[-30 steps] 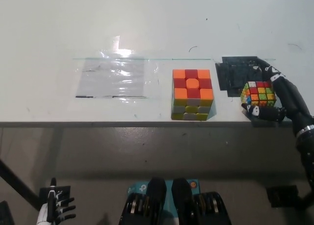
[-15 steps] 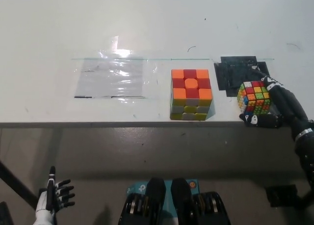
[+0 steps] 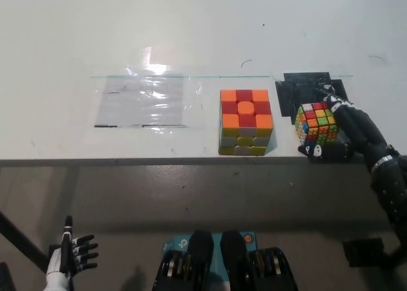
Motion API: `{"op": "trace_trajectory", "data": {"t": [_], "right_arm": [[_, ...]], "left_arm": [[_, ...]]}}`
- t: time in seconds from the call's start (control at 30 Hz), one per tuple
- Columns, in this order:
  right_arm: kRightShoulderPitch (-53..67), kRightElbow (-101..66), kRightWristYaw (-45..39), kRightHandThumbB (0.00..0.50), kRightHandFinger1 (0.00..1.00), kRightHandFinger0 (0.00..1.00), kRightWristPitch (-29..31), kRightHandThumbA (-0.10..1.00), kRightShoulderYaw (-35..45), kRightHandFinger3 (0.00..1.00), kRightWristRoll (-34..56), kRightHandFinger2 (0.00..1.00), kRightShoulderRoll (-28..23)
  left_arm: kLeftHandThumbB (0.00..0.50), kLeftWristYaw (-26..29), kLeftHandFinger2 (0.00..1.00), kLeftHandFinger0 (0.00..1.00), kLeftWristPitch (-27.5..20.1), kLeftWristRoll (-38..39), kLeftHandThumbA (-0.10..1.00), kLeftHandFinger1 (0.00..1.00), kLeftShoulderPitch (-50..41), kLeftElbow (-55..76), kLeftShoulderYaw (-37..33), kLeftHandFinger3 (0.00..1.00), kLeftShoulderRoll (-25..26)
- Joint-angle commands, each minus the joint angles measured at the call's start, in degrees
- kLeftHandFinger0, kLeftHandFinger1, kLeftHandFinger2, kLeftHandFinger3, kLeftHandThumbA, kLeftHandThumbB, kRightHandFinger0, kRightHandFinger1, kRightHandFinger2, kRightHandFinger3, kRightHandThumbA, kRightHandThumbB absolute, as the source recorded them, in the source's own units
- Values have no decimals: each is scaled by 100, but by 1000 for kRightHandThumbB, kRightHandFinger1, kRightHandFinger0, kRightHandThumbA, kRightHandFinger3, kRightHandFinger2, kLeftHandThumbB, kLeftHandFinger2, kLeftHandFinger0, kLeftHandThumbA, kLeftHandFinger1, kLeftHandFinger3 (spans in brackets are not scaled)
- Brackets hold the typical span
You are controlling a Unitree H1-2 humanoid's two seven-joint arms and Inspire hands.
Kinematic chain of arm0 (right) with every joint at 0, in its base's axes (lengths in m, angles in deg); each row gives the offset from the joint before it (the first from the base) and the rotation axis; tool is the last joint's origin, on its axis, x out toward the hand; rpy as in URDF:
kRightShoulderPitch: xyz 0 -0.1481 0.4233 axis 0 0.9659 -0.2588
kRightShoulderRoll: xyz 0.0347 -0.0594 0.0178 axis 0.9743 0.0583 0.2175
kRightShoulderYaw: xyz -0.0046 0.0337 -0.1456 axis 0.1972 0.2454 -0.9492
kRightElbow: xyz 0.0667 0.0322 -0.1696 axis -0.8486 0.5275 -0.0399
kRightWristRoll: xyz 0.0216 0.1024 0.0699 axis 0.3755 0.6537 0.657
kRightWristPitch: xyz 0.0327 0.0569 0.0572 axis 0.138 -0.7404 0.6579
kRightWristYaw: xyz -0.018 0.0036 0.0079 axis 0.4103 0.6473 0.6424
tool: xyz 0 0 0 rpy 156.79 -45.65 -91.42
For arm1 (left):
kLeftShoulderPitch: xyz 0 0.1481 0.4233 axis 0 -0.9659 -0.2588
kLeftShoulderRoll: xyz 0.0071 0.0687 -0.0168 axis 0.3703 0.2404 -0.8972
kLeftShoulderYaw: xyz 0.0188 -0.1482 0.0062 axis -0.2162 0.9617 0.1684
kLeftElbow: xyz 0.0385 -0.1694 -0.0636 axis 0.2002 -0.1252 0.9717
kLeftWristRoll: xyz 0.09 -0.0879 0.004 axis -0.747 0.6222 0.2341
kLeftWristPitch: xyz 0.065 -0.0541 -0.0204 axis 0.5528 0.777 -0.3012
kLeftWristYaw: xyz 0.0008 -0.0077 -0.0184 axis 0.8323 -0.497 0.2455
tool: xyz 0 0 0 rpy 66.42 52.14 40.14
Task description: The robot uses its right hand to pick up the small cube kept on the middle on the desk and place it on the bigger cube kept next to it
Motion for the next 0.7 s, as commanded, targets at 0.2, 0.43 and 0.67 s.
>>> {"op": "trace_trajectory", "data": {"t": [0.2,0.43,0.67], "right_arm": [[-448,466,1533,0,0,0,399,-45,9,1000,-622,0,344],[-632,840,2208,0,237,0,573,-100,-70,53,-968,449,386],[-788,1326,2722,0,277,0,778,-100,-153,356,-1105,627,451]], "left_arm": [[320,46,648,608,-172,-8,1000,624,28,168,-18,636,91],[341,98,636,599,-264,-17,1000,617,46,90,-5,626,74],[354,98,631,620,-318,-34,1000,629,72,32,-18,610,92]]}}
